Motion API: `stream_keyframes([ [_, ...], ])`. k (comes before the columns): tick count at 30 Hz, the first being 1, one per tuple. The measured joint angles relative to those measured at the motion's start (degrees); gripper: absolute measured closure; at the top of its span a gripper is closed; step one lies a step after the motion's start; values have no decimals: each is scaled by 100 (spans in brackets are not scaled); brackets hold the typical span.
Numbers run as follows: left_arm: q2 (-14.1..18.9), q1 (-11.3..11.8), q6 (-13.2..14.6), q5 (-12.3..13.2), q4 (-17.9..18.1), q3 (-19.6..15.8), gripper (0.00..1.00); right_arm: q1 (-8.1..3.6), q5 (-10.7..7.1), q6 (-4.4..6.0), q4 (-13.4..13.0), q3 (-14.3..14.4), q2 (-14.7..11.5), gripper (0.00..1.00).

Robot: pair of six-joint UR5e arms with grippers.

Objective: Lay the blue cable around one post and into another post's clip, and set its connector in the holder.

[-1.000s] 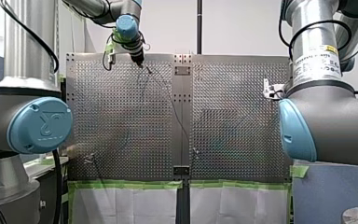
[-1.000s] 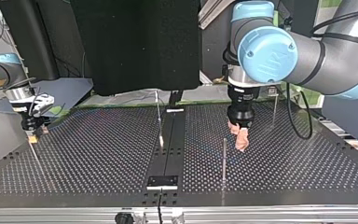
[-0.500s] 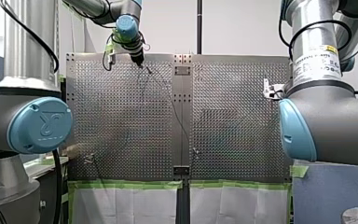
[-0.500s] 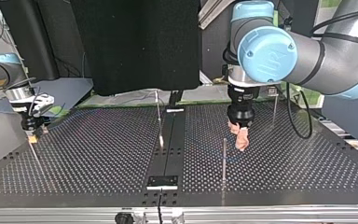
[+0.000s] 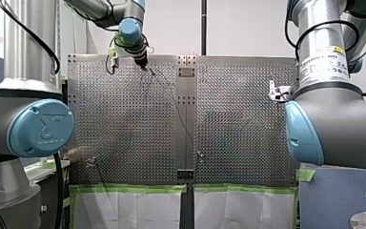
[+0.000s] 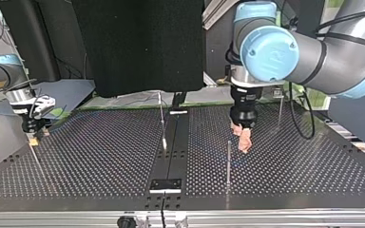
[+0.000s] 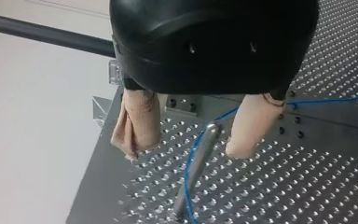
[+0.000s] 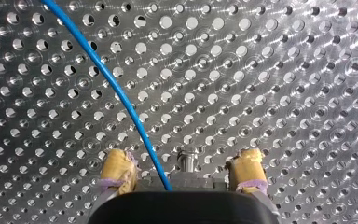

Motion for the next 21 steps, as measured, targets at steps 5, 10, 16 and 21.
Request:
stream_keyframes([
  [5, 2, -50, -5, 47, 226, -223, 0, 5, 0, -7, 3, 0, 0, 0],
  [10, 15, -127, -107, 13, 485, -483, 0, 12, 0, -9, 3, 1, 0, 0],
  [16, 17, -221, -286, -74, 787, -784, 0, 13, 24, -15, -3, -1, 1, 0],
  [21, 16, -263, -355, -93, 1063, -1062, 0, 16, 42, -16, 1, -2, 1, 0],
])
